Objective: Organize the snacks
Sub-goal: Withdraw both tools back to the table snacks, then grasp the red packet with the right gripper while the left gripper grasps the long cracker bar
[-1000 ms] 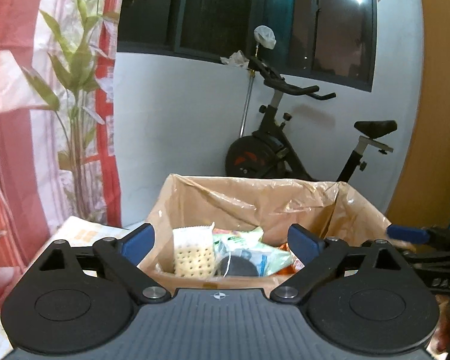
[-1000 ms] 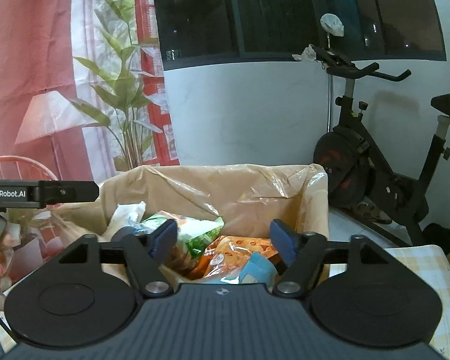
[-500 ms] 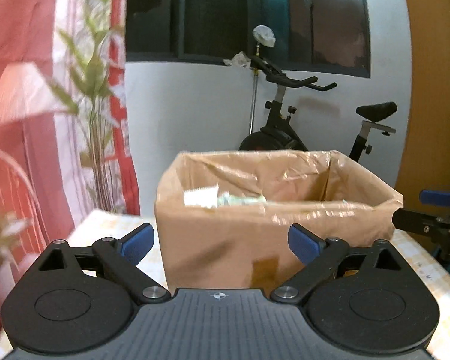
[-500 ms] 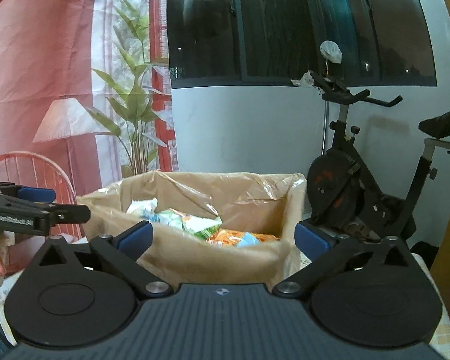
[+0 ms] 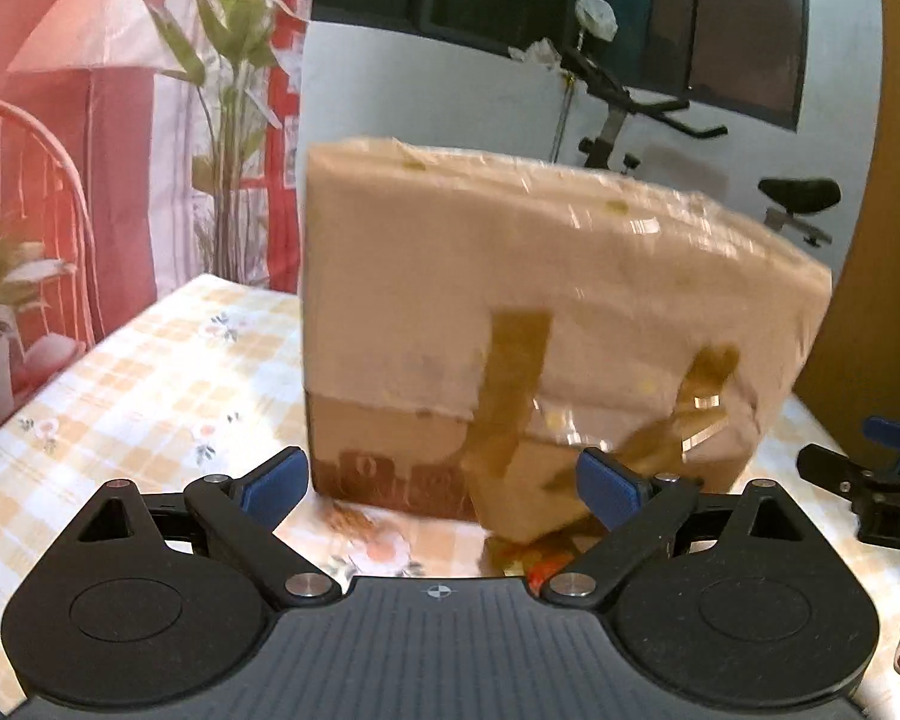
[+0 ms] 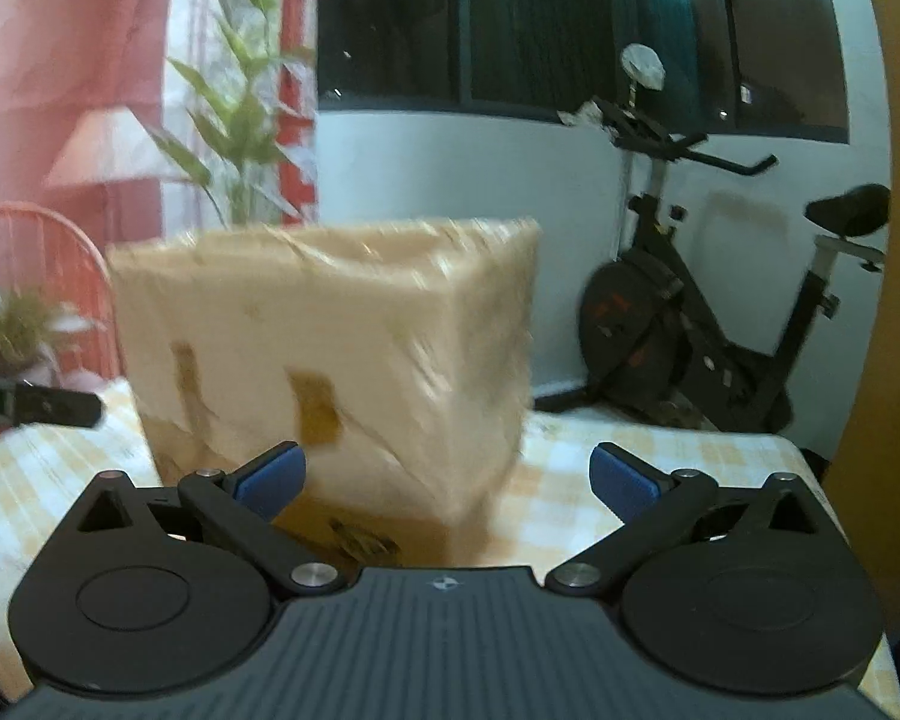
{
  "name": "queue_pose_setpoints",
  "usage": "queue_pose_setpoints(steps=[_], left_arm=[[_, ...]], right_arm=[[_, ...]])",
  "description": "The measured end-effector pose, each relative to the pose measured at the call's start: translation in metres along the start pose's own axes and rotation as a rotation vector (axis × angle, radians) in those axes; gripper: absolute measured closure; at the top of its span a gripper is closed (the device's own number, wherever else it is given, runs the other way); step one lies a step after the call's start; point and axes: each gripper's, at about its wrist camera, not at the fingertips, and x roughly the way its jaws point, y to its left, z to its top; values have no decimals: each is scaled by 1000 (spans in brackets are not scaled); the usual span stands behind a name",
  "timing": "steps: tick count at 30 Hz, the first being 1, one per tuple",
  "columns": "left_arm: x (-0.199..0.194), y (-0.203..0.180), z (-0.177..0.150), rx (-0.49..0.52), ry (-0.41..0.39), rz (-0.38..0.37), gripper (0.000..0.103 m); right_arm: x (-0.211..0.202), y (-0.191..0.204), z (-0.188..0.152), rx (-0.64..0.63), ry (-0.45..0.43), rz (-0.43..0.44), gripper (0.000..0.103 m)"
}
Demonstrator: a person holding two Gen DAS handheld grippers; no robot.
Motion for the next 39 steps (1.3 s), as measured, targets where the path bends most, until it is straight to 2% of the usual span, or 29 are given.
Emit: queue_pose_setpoints(steps=[2, 5, 9, 12, 16, 18, 22, 25, 29, 33, 39], left_arm=[[5, -7, -8, 21, 23, 4, 6], [10, -14, -21, 47, 58, -3, 7], [15, -13, -31, 30, 90, -20, 7], [19, -15, -34, 22, 98, -5, 7], [25, -18, -39, 34, 125, -3, 7], [28, -23, -43, 47, 138, -2, 7], [31, -24, -45, 45, 160, -15, 7], [33, -26, -49, 43, 175, -11, 7], [32, -32, -52, 66, 179, -31, 7], [30, -36, -56, 82, 188, -56, 7], [36, -40, -63, 102, 216, -46, 7]], right_arm=[[7, -3, -13, -1, 27, -32, 0], [18, -8, -34, 13, 59, -36, 1], [33, -10, -63, -8, 139, -57, 6], [39, -13, -78, 3, 177, -56, 9], [40, -19, -81, 29, 182, -59, 12], [45, -23, -84, 49, 219, -44, 18], [52, -31, -83, 104, 262, -39, 19], [53, -35, -84, 131, 269, -40, 26], [59, -27, -84, 86, 292, -31, 31], [59, -17, -85, 24, 293, -31, 42], [57, -17, -86, 16, 281, 48, 51]])
